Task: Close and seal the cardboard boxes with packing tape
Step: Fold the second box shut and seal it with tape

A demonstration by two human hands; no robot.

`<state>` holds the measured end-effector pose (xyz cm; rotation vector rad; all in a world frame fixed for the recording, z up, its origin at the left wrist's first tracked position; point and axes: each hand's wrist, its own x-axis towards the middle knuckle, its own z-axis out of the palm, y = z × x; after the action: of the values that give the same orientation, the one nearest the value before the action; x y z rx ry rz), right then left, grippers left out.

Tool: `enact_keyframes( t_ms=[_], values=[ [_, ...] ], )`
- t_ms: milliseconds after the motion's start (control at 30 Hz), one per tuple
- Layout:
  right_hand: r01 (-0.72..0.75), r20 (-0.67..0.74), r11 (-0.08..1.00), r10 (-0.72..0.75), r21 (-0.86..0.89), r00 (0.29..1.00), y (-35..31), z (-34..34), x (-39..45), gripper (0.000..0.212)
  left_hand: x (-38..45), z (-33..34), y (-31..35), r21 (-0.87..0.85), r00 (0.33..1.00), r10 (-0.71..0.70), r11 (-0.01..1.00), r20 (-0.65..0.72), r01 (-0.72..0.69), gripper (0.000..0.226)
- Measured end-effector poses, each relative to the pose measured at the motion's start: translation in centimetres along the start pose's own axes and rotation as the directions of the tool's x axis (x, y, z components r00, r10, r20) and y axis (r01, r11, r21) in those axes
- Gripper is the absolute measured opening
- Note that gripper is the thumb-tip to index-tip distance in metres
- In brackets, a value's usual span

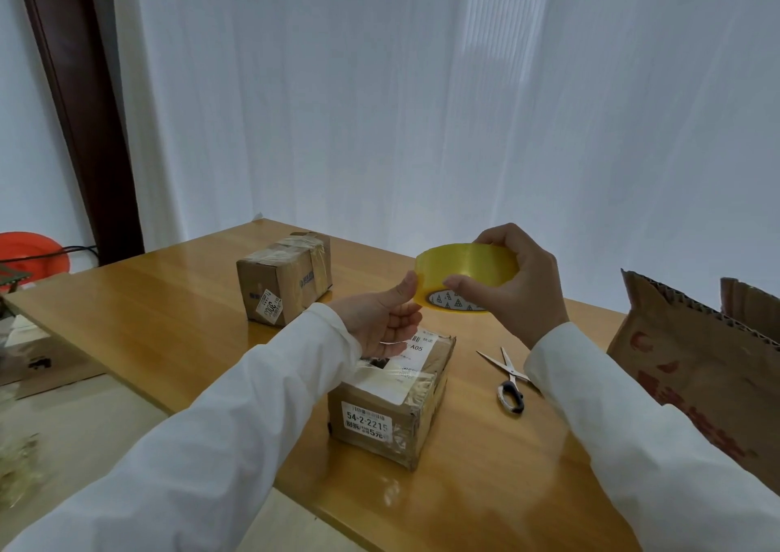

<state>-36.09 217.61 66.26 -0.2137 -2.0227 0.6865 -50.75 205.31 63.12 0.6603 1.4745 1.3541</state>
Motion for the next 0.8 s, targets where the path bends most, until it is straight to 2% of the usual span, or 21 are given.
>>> enact_keyframes(
  t_ms=[133, 267, 333, 400, 500, 533, 667, 800],
  values=[
    [-0.023, -0.015, 1.000, 0.023, 0.003, 1.000, 0.2, 0.0, 0.0, 0.047, -0.2, 0.8, 0.4, -0.040, 0.997, 0.076, 0.996, -0.035, -0.077, 0.096],
    [-0.029, -0.022, 0.999, 0.029, -0.021, 0.999, 0.5, -0.2, 0.0, 0.048, -0.4, 1.2, 0.2, 0.070, 0.994, 0.071, 0.995, -0.088, -0.065, 0.115],
    [-0.016, 0.003, 0.999, 0.016, -0.035, 1.000, 0.4, -0.3, -0.1, 0.048, -0.6, 1.2, 0.2, 0.112, 0.992, 0.098, 0.990, -0.082, -0.088, 0.117],
    [-0.005, 0.017, 0.999, 0.006, -0.044, 1.000, 0.5, -0.4, 0.0, 0.050, -0.9, 1.1, 0.3, 0.111, 0.989, 0.107, 0.989, -0.099, -0.096, 0.108],
    [0.001, 0.014, 0.999, 0.000, -0.052, 1.000, 0.6, -0.4, 0.0, 0.052, -1.1, 1.3, 0.7, 0.129, 0.984, 0.094, 0.989, -0.149, -0.075, 0.073],
    [-0.005, 0.007, 0.999, 0.006, -0.040, 1.000, 0.6, -0.3, 0.0, 0.050, -1.2, 1.4, 0.7, 0.128, 0.983, 0.089, 0.989, -0.160, -0.069, 0.073],
    [-0.014, -0.026, 1.000, 0.015, 0.011, 1.000, 0.4, -0.2, -0.1, 0.045, -1.0, 1.4, 0.4, 0.066, 0.988, 0.078, 0.995, -0.134, -0.070, 0.110],
    [-0.009, -0.042, 0.998, 0.012, 0.064, 0.999, 0.1, -0.3, -0.1, 0.043, -0.7, 1.2, 0.3, 0.053, 0.997, 0.047, 0.998, -0.059, -0.044, 0.112]
  ],
)
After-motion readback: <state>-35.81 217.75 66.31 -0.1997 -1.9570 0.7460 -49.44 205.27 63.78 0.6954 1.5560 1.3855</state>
